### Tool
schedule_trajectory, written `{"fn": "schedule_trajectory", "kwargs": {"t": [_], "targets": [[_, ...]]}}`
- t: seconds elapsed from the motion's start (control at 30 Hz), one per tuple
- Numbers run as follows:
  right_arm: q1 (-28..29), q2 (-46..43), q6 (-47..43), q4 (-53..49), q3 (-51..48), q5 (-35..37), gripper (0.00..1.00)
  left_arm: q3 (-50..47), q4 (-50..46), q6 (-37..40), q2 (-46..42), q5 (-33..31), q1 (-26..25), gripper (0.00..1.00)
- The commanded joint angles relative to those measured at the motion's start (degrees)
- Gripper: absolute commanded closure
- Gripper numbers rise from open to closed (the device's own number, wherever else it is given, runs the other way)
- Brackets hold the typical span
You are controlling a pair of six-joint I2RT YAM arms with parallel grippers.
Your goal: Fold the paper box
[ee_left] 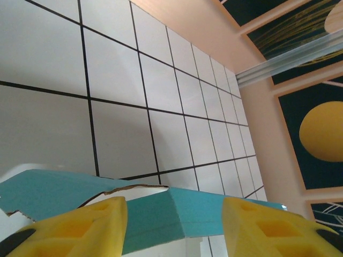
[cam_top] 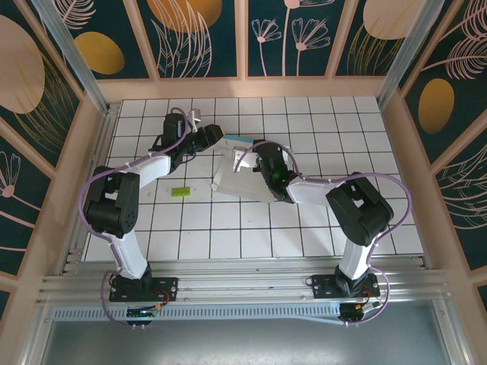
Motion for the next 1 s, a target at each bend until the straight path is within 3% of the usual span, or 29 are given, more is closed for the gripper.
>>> {"fn": "schedule_trajectory", "kwargs": {"t": [0.0, 0.3, 0.47, 0.7, 0.83, 0.97], "targets": [[-0.2, 0.5, 1.8, 0.9, 2.0, 0.5, 1.0, 2.1, -2.9, 1.4, 1.6, 2.0, 0.3, 0.5], [-0.1, 0.8, 2.5, 0.8, 2.4, 0.4, 1.0, 2.7, -2.9, -2.0, 2.9, 8.7, -0.1, 0.5], [-0.1, 1.5, 2.6, 0.5, 3.0, 0.3, 1.0, 2.6, 1.8, -6.6, 3.1, 11.5, -0.9, 0.53], [-0.1, 1.6, 2.9, 0.0, 3.4, 0.3, 1.0, 4.9, 2.9, -8.4, 5.6, 11.3, -2.7, 0.58], [-0.4, 0.9, 3.1, -0.2, 2.7, 0.5, 1.0, 5.1, -3.3, -1.9, 2.8, 5.1, -2.7, 0.53], [-0.5, 0.2, 3.5, -0.7, 2.3, 0.5, 1.0, 4.1, -11.4, 9.2, -3.4, -9.4, -2.7, 0.39]]}}
